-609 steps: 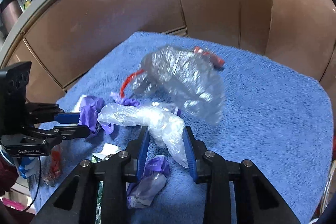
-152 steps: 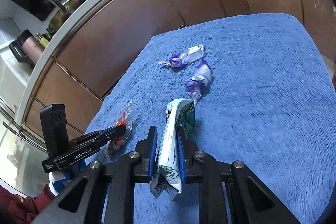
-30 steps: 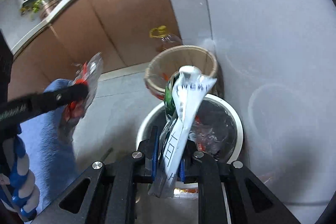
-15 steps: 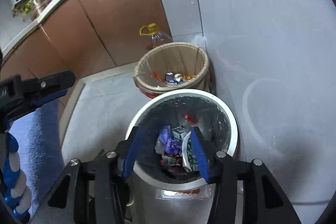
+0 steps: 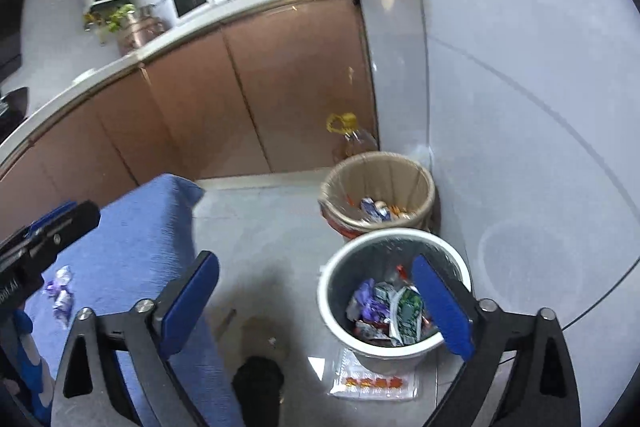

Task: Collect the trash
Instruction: 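Move both open grippers back over the table toward the purple wrappers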

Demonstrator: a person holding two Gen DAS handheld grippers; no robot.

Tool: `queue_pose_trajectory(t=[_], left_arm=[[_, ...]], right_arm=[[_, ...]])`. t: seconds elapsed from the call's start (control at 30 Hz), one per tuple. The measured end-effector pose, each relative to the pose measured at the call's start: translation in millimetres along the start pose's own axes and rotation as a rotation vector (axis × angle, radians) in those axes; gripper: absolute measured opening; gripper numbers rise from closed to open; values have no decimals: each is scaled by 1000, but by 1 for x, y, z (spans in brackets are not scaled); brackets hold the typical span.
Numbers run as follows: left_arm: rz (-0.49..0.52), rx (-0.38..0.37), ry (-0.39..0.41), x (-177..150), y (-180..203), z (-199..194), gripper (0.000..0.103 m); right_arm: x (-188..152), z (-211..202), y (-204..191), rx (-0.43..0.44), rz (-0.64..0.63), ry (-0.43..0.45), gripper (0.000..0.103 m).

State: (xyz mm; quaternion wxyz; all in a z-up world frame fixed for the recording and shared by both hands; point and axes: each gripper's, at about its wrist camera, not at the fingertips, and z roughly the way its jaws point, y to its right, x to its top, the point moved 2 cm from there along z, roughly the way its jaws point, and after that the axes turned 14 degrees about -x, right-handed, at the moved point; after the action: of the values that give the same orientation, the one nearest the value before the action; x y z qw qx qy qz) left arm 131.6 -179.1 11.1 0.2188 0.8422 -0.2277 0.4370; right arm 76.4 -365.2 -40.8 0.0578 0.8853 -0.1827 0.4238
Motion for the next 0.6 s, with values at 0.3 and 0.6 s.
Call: queue_pose_trajectory(t=[0.3,0.6], left_arm=[[-6,121,104,-15,-26,-94,62],[-45,199,197,-33,-54,-165,62]], right_arm=[[3,-52,-46,62,-89,83,103],[4,-101,-88,142,-139,192,103]])
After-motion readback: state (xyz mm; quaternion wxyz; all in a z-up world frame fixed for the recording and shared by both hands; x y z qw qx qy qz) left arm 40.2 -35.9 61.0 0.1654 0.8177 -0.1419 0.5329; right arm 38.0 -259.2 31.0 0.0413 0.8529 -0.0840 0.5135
